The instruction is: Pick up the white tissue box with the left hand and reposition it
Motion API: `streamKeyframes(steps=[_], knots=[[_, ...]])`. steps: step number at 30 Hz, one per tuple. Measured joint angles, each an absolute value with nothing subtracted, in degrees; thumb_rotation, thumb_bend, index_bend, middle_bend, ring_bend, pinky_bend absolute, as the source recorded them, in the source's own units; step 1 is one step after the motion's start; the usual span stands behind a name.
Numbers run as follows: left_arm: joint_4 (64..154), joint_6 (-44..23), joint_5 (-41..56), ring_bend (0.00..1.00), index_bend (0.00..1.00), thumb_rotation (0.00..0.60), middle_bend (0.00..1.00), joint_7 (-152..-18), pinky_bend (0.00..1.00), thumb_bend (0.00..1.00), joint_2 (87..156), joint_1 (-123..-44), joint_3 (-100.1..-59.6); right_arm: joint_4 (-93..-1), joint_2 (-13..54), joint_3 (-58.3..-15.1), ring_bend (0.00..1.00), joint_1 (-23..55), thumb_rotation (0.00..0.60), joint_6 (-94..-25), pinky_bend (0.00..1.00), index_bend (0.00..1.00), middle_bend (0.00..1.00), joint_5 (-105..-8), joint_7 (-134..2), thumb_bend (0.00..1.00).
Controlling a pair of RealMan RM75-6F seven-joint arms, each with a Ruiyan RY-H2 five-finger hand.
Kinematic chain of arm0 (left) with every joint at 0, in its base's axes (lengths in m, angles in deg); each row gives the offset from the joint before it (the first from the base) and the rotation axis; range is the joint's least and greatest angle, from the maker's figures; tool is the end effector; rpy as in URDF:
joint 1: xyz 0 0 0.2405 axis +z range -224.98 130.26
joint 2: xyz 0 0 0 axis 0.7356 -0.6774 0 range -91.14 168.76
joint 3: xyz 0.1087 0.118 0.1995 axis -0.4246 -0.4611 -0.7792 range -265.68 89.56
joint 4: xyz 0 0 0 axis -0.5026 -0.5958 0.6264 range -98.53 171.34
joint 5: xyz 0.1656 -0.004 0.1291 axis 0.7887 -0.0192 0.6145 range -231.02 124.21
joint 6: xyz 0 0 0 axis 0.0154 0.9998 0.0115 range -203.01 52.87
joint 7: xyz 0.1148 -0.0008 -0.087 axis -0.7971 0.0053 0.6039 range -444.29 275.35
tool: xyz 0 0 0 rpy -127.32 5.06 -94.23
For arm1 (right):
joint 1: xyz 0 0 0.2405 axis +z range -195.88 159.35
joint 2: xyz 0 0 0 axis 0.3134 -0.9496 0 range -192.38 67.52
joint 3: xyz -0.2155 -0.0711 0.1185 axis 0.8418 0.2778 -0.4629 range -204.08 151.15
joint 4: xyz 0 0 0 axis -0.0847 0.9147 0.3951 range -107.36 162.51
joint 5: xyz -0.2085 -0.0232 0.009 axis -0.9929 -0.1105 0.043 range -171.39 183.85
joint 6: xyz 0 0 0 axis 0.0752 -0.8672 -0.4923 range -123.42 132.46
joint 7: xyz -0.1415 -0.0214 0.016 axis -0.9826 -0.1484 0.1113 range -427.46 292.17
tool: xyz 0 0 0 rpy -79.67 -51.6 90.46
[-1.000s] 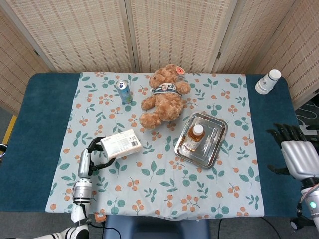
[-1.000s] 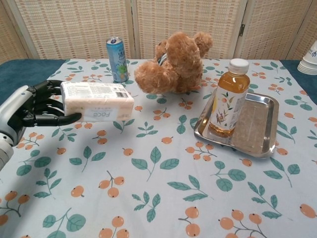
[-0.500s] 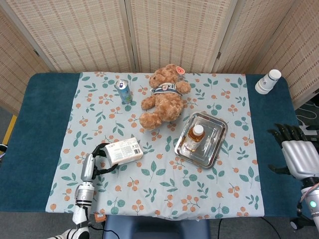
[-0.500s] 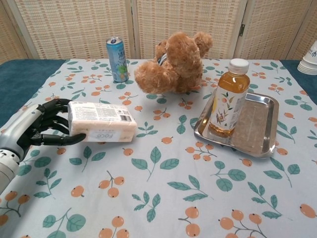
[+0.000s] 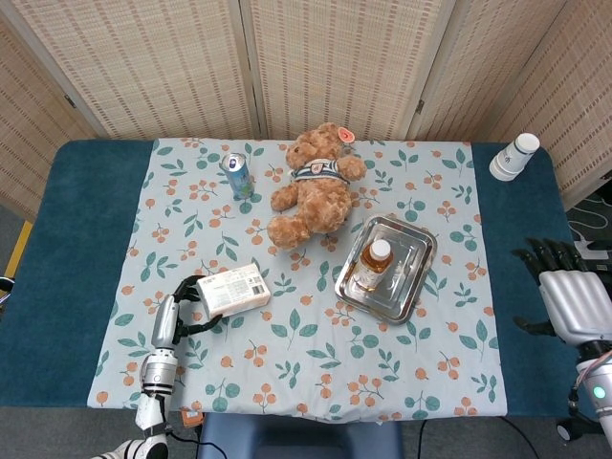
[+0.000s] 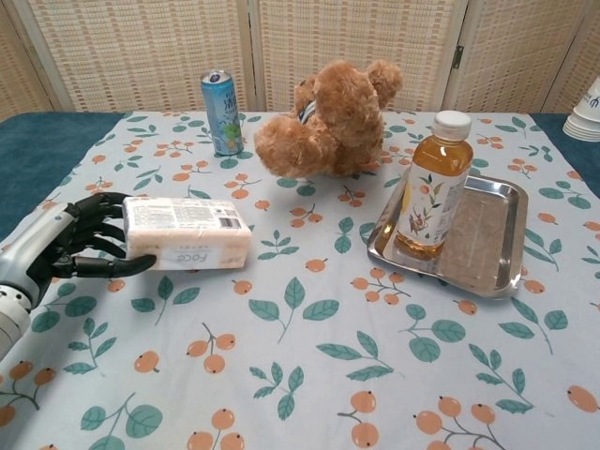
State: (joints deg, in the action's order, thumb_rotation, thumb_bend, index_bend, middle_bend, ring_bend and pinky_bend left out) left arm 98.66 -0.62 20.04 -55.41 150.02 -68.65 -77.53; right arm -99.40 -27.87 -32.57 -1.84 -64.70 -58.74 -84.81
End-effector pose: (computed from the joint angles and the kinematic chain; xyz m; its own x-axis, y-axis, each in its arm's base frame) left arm -0.2338 0.2710 -0.0688 -0.4383 0.0669 0.8964 0.8988 0.0362 0.4368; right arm -0.2175 -0.2175 0.2299 0.5149 -0.2088 0.8314 -0.8457 0.0351 0.5325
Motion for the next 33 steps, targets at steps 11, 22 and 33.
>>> streamKeyframes(steps=[11,22,33], knots=[[99.9,-2.1,20.8,0.11,0.06,0.6,0.2,-54.2,0.27,0.07,149.2,-68.1,-77.6,-99.6,-28.0,-32.4,0.0,-1.8,0.6,-64.7,0.0,0.17,0.05,-59.0,-84.8,0.12],[105.7,-4.8,21.4,0.0,0.0,0.6,0.0,-53.5,0.14,0.06,145.0,-68.0,-77.4,-100.1,-28.5,-32.4,0.0,-2.2,0.6,-65.1,0.0,0.18,0.05,-60.1,-84.0,0.12],[116.1,-2.1,23.5,0.0,0.0,0.6,0.0,-56.8,0.13,0.06,137.9,-67.9,-75.1,-100.3,-29.1,-32.4,0.0,-2.5,0.6,-65.5,0.0,0.18,0.05,-60.7,-83.2,0.12]])
